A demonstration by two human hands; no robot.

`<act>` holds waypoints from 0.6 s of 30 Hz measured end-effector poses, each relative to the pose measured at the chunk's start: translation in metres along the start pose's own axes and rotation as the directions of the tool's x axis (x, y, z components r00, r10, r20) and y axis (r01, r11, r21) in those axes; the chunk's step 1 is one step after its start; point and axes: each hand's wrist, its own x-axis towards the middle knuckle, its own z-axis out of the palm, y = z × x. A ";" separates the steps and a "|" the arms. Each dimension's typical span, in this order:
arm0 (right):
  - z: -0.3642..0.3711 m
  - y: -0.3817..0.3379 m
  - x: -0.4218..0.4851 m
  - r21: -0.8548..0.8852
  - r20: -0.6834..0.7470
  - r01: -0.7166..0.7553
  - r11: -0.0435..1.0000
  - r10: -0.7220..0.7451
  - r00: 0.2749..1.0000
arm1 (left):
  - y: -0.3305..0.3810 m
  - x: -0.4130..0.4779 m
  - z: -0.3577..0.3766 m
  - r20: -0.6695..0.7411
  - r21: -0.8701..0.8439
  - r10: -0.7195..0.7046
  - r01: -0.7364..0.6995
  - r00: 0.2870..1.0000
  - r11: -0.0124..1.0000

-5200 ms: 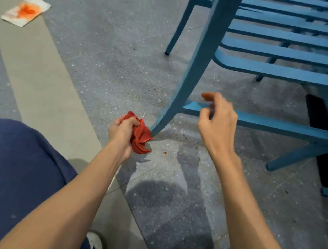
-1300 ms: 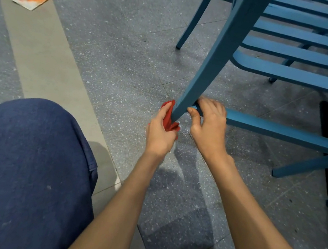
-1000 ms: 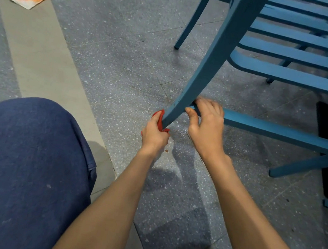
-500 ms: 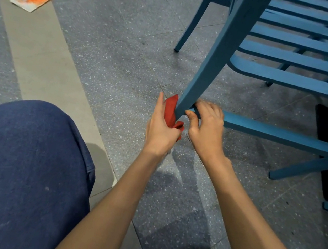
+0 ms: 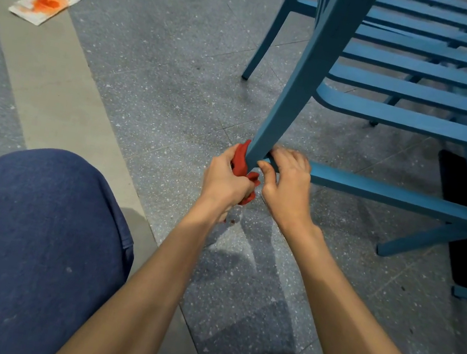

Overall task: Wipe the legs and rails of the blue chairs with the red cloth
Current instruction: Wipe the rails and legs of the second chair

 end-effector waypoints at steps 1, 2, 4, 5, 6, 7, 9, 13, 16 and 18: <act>0.000 0.000 0.000 -0.002 0.006 0.001 1.000 -0.001 1.000 | 0.004 -0.001 -0.001 0.007 0.028 0.052 -0.053 0.999 0.998; 0.000 0.000 0.000 -0.002 0.014 0.002 1.000 -0.002 1.000 | 0.006 -0.002 -0.002 0.013 0.064 0.107 -0.108 0.994 0.992; 0.001 0.001 -0.001 -0.002 0.024 0.004 1.000 -0.004 1.000 | 0.007 -0.006 -0.005 0.030 0.114 0.224 -0.226 0.974 0.967; 0.000 0.001 -0.001 -0.003 0.022 0.007 1.000 -0.007 1.000 | 0.005 -0.009 -0.005 0.038 0.133 0.284 -0.286 0.958 0.949; 0.001 0.002 -0.001 -0.005 0.021 0.008 1.000 -0.008 1.000 | 0.001 -0.010 -0.005 0.041 0.154 0.333 -0.336 0.942 0.929; 0.000 0.002 0.000 -0.005 0.021 0.009 1.000 -0.009 1.000 | -0.003 -0.012 -0.004 0.044 0.176 0.368 -0.370 0.929 0.912; 0.000 0.001 0.000 -0.002 0.024 0.007 1.000 -0.007 1.000 | -0.011 -0.010 -0.005 0.052 0.208 0.382 -0.384 0.923 0.900; -0.002 -0.002 0.000 -0.006 0.028 -0.002 1.000 0.002 1.000 | -0.012 0.003 -0.020 0.121 0.356 0.182 -0.214 0.976 0.910; -0.004 -0.004 0.000 -0.010 0.031 0.002 1.000 -0.002 1.000 | 0.009 0.010 -0.028 0.172 0.370 -0.057 -0.010 0.983 0.929; -0.004 -0.004 0.000 -0.012 0.031 -0.002 1.000 0.002 1.000 | 0.027 0.010 -0.026 0.181 0.341 -0.099 0.033 0.979 0.940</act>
